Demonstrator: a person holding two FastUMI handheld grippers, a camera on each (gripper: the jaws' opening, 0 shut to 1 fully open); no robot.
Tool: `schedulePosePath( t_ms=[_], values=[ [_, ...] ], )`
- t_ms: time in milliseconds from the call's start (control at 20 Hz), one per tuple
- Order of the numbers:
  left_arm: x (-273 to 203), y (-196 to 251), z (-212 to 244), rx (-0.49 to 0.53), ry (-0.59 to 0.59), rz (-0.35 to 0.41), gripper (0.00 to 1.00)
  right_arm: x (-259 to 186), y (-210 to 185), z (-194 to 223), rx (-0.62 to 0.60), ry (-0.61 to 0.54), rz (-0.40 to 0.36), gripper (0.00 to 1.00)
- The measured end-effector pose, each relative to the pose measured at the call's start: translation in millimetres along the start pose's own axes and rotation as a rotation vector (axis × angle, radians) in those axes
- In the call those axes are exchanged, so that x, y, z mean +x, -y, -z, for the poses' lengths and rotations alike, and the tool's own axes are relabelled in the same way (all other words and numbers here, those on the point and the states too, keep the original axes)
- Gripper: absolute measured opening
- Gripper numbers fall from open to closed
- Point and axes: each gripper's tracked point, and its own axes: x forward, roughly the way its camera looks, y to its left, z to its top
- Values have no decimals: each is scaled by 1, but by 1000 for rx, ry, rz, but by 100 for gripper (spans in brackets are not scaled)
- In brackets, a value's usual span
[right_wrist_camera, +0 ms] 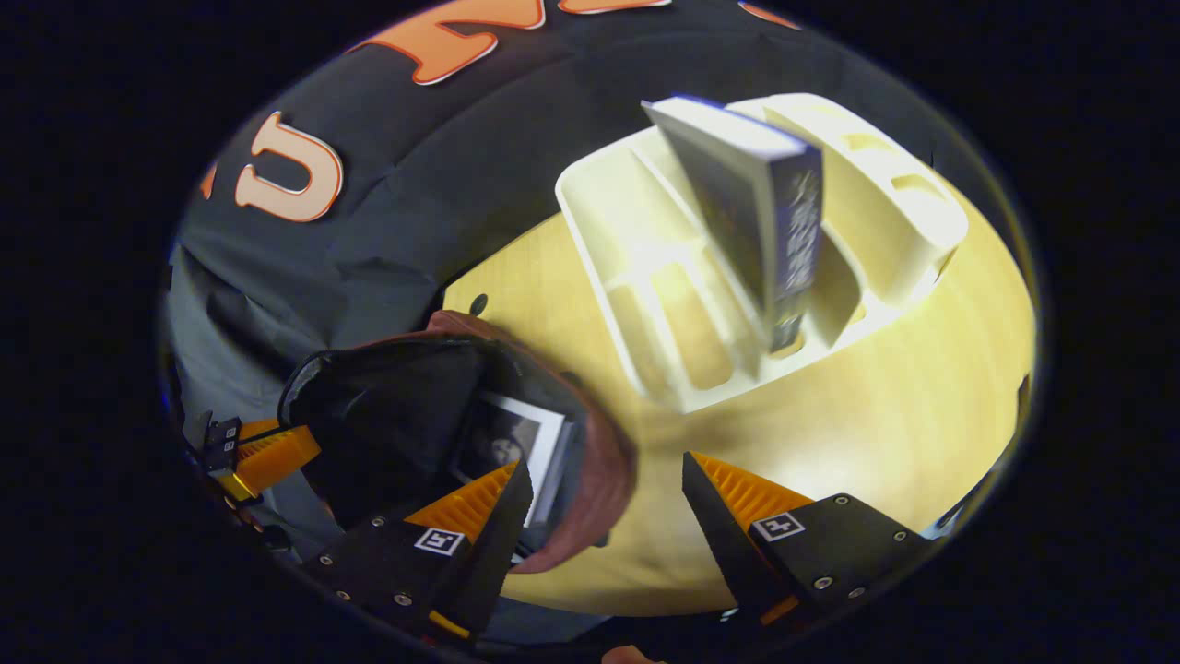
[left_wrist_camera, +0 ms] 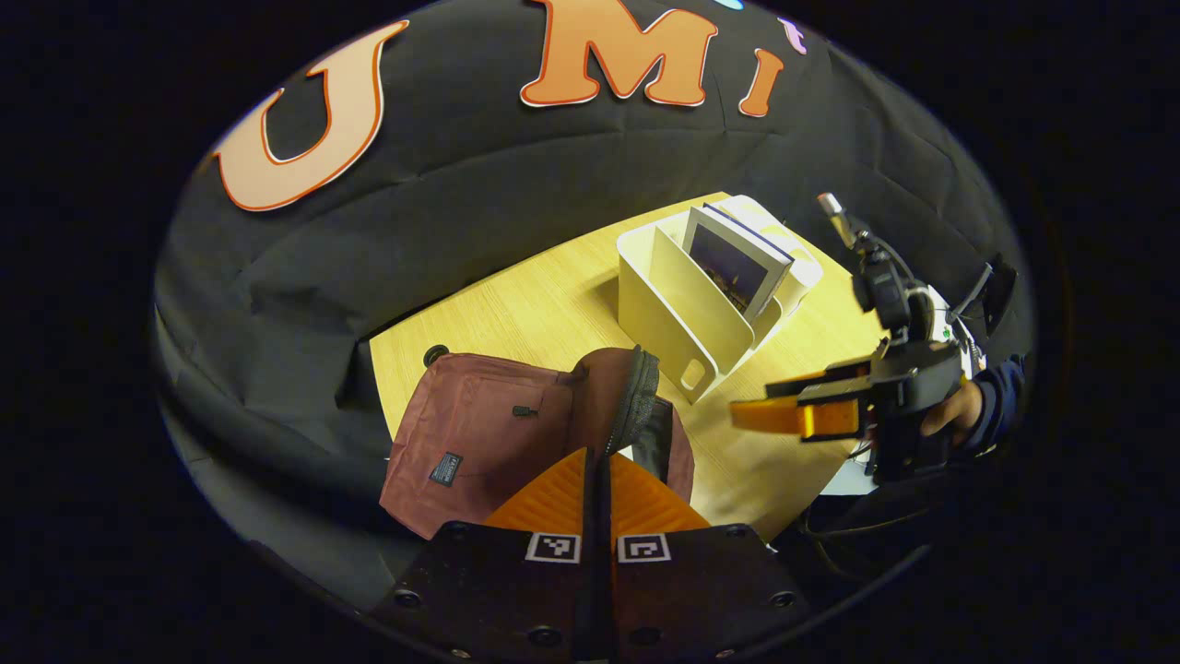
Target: Open the schoolbag, grab two books from the bookshelf and put them into the schoolbag.
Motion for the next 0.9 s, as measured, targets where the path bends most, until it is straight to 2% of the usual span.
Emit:
schedulePosePath(
  t_ms=[250, 550, 700, 800, 900],
  values=[
    [3, 2, 4, -29, 22, 7, 1, -54, 29, -45, -153, -13, 86, 97],
    [5, 3, 10, -67, 45, 9, 1, -86, 40, -103, -334, -64, 164, 98],
    [8, 5, 13, -85, 46, 12, 1, -86, 35, -126, -403, -128, 180, 97],
    [7, 5, 14, -93, 49, 8, 1, -75, 36, -141, -395, -184, 192, 98],
    [7, 4, 13, -94, 49, -1, 1, -58, 43, -165, -389, -173, 238, 100]
  ],
)
